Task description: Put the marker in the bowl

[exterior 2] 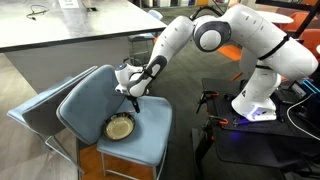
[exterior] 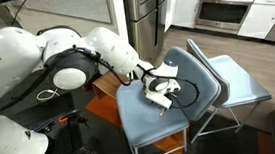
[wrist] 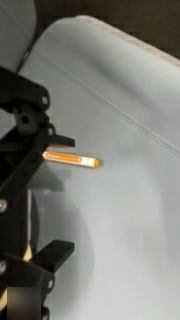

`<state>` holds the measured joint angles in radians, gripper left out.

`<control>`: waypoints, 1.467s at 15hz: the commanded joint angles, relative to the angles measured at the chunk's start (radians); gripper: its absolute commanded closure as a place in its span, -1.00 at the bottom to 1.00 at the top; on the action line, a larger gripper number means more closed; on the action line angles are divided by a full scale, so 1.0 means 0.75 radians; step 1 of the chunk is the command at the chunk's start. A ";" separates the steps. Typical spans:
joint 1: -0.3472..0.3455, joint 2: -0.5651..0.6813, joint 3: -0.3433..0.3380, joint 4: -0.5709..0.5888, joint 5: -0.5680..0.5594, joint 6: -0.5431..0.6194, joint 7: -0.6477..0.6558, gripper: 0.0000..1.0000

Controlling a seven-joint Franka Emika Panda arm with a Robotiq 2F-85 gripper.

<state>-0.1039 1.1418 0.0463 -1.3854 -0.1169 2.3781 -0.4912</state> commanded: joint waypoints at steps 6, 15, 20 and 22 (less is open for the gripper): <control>-0.052 0.187 0.020 0.253 -0.020 -0.040 -0.076 -0.72; -0.044 0.271 0.006 0.315 -0.019 -0.017 -0.039 -0.18; -0.035 0.292 -0.009 0.346 -0.023 -0.017 -0.021 0.61; -0.024 0.280 -0.027 0.333 -0.010 -0.012 -0.017 0.88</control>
<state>-0.1349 1.3397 0.0411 -1.1585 -0.1184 2.3782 -0.5248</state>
